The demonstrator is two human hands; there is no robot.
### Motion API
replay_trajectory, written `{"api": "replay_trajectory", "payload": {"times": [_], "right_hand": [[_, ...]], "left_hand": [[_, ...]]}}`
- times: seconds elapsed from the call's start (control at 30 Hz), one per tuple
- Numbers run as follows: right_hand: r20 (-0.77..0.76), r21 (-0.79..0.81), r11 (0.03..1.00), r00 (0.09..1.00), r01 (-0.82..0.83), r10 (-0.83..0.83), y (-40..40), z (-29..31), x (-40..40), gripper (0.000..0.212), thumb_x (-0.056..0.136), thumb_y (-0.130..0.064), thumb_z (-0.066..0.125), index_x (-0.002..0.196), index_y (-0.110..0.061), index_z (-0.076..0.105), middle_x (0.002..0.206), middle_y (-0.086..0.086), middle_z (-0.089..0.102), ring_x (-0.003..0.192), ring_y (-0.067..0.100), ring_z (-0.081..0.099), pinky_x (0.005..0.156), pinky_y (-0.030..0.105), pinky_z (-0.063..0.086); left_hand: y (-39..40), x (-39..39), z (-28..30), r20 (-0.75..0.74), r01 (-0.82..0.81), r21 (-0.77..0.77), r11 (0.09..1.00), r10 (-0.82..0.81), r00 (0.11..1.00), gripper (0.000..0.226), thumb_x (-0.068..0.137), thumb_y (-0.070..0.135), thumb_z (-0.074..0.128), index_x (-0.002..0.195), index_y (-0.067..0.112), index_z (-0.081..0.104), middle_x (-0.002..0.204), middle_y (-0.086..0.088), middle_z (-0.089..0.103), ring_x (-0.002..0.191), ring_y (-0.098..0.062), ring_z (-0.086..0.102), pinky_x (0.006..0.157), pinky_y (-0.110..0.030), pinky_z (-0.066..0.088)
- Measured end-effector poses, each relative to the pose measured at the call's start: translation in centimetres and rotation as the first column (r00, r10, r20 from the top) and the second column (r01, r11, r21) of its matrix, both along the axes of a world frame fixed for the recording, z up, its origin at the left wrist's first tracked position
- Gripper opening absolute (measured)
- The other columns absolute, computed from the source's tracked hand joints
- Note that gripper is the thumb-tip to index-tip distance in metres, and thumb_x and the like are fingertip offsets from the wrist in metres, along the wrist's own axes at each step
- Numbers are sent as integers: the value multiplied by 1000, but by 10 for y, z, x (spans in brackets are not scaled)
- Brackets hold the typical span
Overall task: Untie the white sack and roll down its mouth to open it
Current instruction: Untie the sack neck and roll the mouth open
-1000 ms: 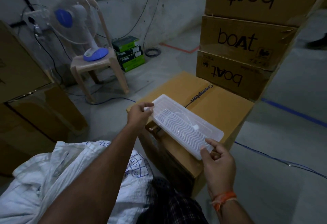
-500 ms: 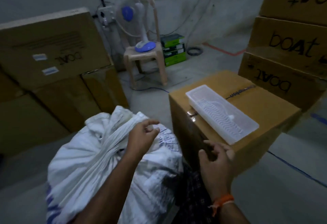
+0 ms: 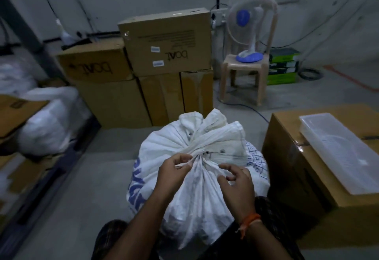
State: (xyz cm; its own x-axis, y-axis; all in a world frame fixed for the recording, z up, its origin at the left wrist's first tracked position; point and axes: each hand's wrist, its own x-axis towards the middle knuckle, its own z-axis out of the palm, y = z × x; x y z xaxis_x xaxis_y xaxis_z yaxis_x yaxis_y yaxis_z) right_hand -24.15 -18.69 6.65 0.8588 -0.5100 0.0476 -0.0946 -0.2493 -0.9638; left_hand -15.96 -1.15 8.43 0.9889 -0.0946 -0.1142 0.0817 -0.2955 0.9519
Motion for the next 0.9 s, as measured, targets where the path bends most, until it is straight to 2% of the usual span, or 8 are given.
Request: {"api": "replay_trajectory", "payload": {"times": [0.23,0.37,0.5,0.6,0.63,0.7,0.8,0.9], "right_hand": [[20,13,999,999,34,-34,-6,-17,50,22,88,-14,72,102,-30,77,102,-4,75,82,4,68,70,9,51],[-5,27,1000,1000,12,-11,-20,-20,97,32,93,-16,69,122,-30,70,97,-2,73,82,2,68,78,22,56],[-108,-64,996,993,-63,55,-32,-30,147,51,95,-28,68,144,-27,55,95,-9,70,88,6,67,80,16,49],[-205,-103,991,977,-85,63,-42,-44,180,60,94,-37,68,150,-22,51,119,6,74,112,17,67,100,27,49],[-212,-84,994,976,-65,46,-44,-49,189,60,93,-37,70,148,-19,53,126,8,72,117,18,66,104,29,48],[-192,-55,997,980,49,-58,-45,-57,202,52,90,-34,74,136,-13,64,122,9,75,107,19,69,104,34,52],[-152,-23,964,952,265,-265,-45,-62,214,28,85,-32,81,103,-12,78,85,2,75,79,16,67,90,41,59],[-126,67,945,942,321,-312,-46,-56,220,22,79,-33,86,86,-14,77,79,0,75,73,18,69,83,43,61]], "left_hand": [[-17,38,-23,-137,-61,-224,973,30,990,18,102,16,69,118,23,74,115,-11,78,98,-22,77,84,-34,61],[-43,78,-29,-249,-114,-364,924,22,968,24,105,14,64,129,14,67,113,-15,76,88,-24,74,65,-21,59],[-71,110,-45,-369,-118,-399,909,-42,928,29,113,26,49,140,16,52,94,-17,74,67,-22,74,53,-24,53],[-89,132,-57,-421,-102,-387,917,-77,904,33,114,33,45,146,33,40,93,-18,77,64,-21,80,41,-20,49],[-93,138,-62,-430,-108,-388,916,-76,900,35,113,34,46,148,36,39,95,-20,79,65,-22,81,42,-21,49],[-102,151,-72,-452,-198,-395,897,-2,892,34,111,32,54,144,27,50,88,-20,81,63,-25,80,48,-25,51],[-114,166,-79,-534,-446,-415,793,185,825,23,99,22,75,115,6,70,71,-18,76,52,-21,62,46,-23,51],[-121,172,-83,-502,-511,-380,771,292,814,13,88,14,85,86,7,74,84,-23,80,57,-24,66,51,-26,55]]}}
